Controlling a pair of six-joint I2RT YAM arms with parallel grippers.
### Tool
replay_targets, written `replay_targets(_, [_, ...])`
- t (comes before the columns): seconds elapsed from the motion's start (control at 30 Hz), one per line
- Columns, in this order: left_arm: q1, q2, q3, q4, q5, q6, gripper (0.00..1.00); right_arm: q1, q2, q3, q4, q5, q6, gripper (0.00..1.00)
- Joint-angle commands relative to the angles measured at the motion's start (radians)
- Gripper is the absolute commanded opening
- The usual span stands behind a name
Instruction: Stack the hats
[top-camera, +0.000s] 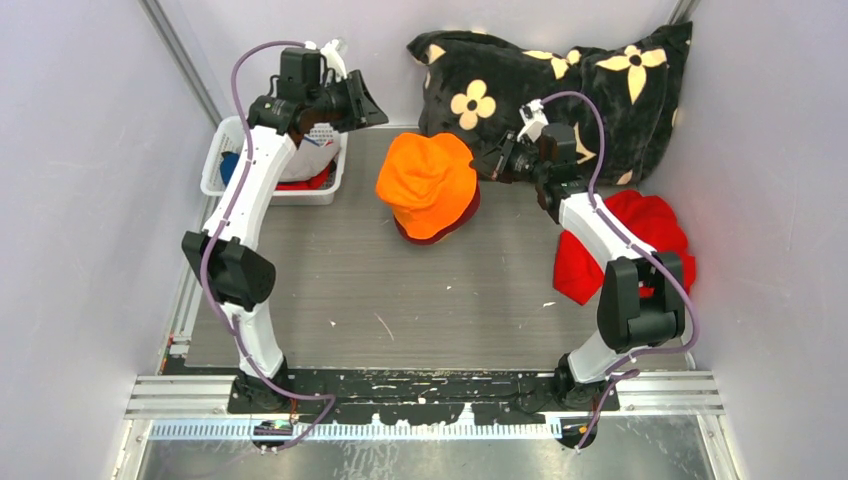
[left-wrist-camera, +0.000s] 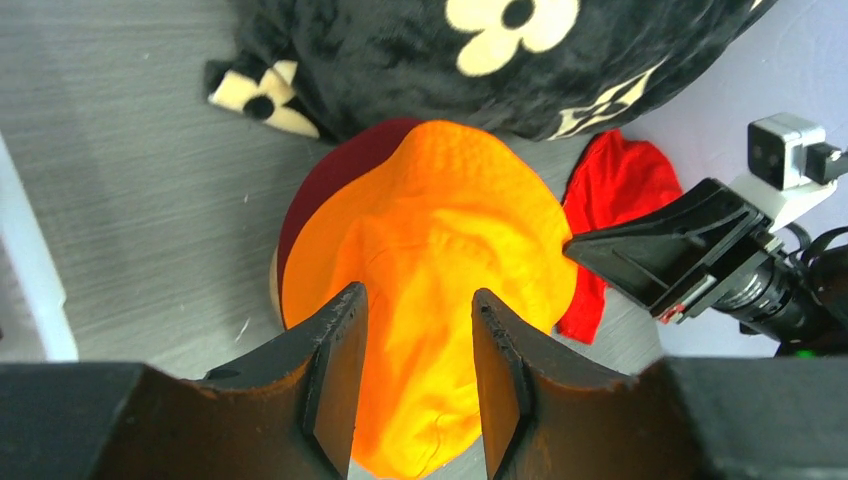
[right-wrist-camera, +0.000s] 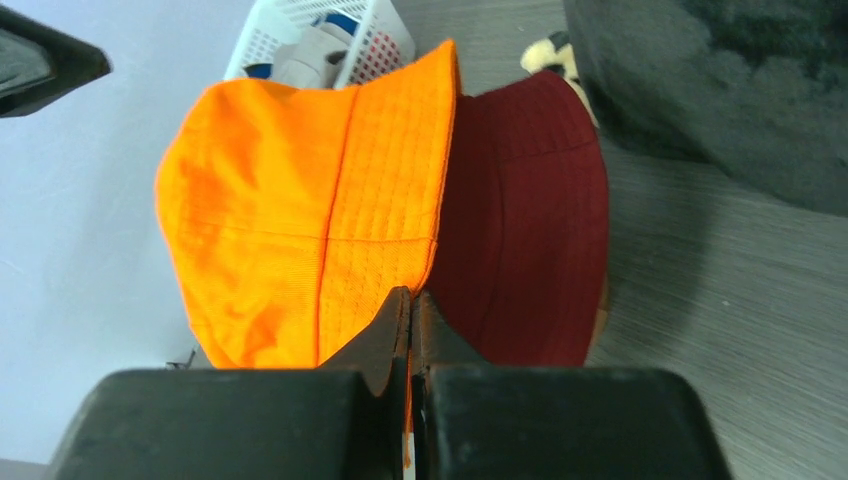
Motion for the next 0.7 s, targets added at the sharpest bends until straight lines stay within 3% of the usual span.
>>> replay_targets(0.0, [-0.002, -0.136, -0.117, 0.122, -0.030, 0.027, 0.44, -0.012, -0.022, -0.026, -0.047, 0.082, -0.069, 0.01])
replay_targets(0.23, [-0.002, -0.236, -0.340, 0.267, -0.043, 0.009, 0.44, -0.021, 0.025, -0.081, -0.057, 0.156, -0.090, 0.01])
replay_targets(0.67, [-0.001, -0.268, -0.516, 0.386, -0.094, -0.004, 0.44, -0.015, 0.179, -0.038, -0.016, 0.142, -0.076, 0.01])
